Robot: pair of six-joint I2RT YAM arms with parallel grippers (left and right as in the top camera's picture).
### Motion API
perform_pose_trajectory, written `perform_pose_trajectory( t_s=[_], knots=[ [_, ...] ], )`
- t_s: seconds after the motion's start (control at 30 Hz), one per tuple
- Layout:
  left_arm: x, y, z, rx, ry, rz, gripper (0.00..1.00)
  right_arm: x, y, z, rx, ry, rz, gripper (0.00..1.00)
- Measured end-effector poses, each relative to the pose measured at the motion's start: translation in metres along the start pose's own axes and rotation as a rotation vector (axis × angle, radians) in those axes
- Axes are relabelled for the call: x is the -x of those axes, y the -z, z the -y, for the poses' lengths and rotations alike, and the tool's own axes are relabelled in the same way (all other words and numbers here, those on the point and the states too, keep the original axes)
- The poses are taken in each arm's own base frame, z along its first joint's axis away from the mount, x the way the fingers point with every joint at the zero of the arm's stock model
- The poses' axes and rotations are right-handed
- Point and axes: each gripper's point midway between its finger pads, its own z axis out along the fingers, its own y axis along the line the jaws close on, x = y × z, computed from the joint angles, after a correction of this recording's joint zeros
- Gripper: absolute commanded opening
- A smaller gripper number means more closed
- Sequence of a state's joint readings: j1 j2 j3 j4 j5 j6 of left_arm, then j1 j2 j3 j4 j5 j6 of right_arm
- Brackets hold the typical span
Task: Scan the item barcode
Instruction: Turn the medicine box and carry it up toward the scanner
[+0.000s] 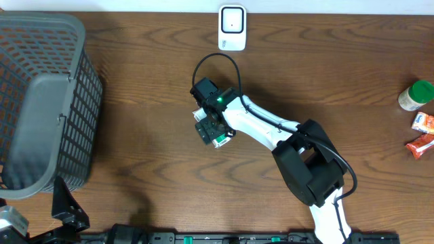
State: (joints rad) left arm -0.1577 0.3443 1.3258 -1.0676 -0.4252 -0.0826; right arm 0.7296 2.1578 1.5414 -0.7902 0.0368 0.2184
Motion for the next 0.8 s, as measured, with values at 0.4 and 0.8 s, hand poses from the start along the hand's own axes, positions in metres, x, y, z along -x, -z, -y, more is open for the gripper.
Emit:
perform_pose_trajectory(
  t_s=[0.4,0.8],
  knots=[
    [0.000,0.000,0.000,0.000,0.000,0.000,0.93,-0.011,0.002,0.001,0.017,-0.036,-0.037,0.34],
    [0.000,0.000,0.000,0.000,0.000,0.000,0.92,-0.041,0.030,-0.011,0.393,-0.017,-0.227,0.33]
  ],
)
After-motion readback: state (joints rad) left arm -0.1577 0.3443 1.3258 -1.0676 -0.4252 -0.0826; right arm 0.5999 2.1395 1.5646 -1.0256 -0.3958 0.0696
